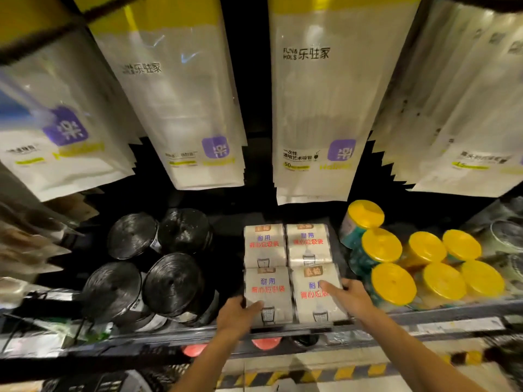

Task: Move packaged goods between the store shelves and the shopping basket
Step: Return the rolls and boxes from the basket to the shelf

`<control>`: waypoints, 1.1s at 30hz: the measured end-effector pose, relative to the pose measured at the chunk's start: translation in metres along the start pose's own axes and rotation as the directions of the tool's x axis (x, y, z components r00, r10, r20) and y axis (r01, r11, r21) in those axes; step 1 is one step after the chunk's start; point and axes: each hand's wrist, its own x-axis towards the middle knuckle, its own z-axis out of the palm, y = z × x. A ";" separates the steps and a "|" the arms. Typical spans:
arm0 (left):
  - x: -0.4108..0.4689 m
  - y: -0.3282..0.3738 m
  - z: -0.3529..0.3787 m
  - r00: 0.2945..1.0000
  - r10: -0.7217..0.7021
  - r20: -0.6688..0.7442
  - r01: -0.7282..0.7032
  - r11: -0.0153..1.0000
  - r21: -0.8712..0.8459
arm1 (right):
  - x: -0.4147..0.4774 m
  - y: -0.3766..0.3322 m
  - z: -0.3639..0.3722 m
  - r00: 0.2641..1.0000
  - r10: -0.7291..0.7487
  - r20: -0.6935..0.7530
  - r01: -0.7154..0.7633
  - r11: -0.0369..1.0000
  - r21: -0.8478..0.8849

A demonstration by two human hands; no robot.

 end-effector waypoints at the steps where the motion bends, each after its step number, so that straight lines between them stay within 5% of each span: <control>1: -0.001 0.002 -0.002 1.000 0.017 -0.006 -0.016 0.992 0.125 | -0.002 0.002 0.000 1.000 -0.007 -0.027 0.007 1.000 -0.008; 6: 0.001 0.005 -0.009 0.996 0.070 0.055 -0.081 0.971 0.223 | -0.007 0.007 0.005 0.990 -0.030 -0.136 0.024 0.999 -0.041; 14: 0.009 0.010 -0.002 0.999 0.032 0.034 -0.029 0.997 -0.068 | -0.009 0.008 0.022 0.965 0.008 -0.260 -0.017 0.999 -0.033; 29: -0.005 0.017 0.001 0.998 0.062 -0.014 -0.060 0.993 0.102 | -0.017 0.003 0.020 0.974 -0.092 -0.205 0.060 0.986 -0.153; 33: -0.030 0.011 0.002 0.992 0.064 -0.106 -0.055 0.995 0.084 | -0.042 0.007 0.008 0.929 -0.284 -0.239 0.222 0.941 -0.257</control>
